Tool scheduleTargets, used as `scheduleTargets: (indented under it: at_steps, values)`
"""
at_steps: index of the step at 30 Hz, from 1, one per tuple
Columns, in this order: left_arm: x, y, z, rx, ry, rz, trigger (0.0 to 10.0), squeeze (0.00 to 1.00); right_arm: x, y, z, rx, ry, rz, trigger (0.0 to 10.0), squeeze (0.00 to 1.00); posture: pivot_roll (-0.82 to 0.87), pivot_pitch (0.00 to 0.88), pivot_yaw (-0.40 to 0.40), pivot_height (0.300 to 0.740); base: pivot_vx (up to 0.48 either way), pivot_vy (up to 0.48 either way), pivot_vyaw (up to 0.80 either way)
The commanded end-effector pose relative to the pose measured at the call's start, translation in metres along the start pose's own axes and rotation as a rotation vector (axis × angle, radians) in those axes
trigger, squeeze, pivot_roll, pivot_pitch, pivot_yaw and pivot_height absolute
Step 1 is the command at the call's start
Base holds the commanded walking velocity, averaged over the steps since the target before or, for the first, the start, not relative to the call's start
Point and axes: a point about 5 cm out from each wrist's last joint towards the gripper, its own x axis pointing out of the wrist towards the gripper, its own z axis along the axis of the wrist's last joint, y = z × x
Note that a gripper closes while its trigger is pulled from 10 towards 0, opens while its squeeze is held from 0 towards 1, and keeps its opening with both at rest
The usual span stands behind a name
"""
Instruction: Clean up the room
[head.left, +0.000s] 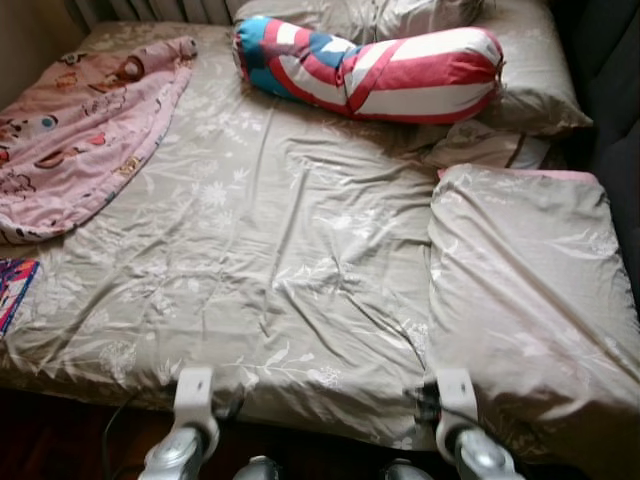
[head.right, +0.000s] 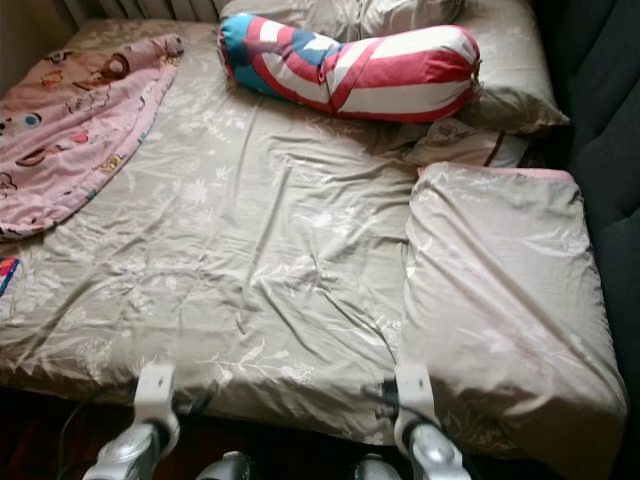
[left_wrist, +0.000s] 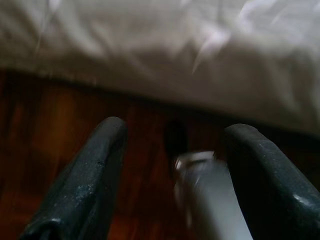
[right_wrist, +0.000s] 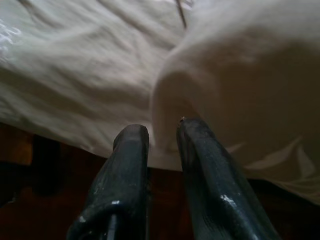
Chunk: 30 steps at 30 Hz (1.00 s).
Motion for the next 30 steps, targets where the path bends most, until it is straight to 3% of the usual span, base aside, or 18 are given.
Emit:
scheduleTargets:
  at_steps: [1,3,9,16,22,30]
  values:
    - [-0.004,0.004,-0.014,0.023,0.053,0.011,10.0,0.00,-0.001,-0.001,-0.006,0.020,0.020,-0.015,10.0,0.00,0.00,0.210,0.009,0.740,0.000,0.000,0.00]
    - [-0.006,0.008,-0.020,-0.010,0.073,0.039,10.0,0.00,-0.005,-0.013,-0.011,0.064,0.014,-0.103,10.0,0.00,0.01,0.207,0.007,0.740,0.000,0.000,0.00]
    - [-0.006,0.008,-0.022,-0.023,0.088,0.069,10.0,0.00,-0.009,-0.024,-0.020,0.152,0.019,-0.193,10.0,0.00,0.01,0.199,0.011,0.740,0.000,0.000,0.00]
    - [-0.005,-0.004,-0.026,0.007,0.109,0.053,10.0,0.00,-0.017,-0.034,-0.038,0.232,0.055,-0.257,10.0,0.00,0.00,0.187,0.007,0.740,0.000,0.000,0.00]
    - [-0.003,-0.013,-0.025,0.010,0.110,0.051,10.0,0.00,-0.022,-0.029,-0.054,0.243,0.111,-0.223,10.0,0.00,0.01,0.183,-0.005,0.740,0.000,0.000,0.00]
    - [-0.004,-0.009,-0.026,0.013,0.111,0.058,10.0,0.00,-0.017,-0.020,-0.049,0.252,0.104,-0.204,10.0,0.00,0.03,0.191,-0.004,0.740,0.000,0.000,0.00]
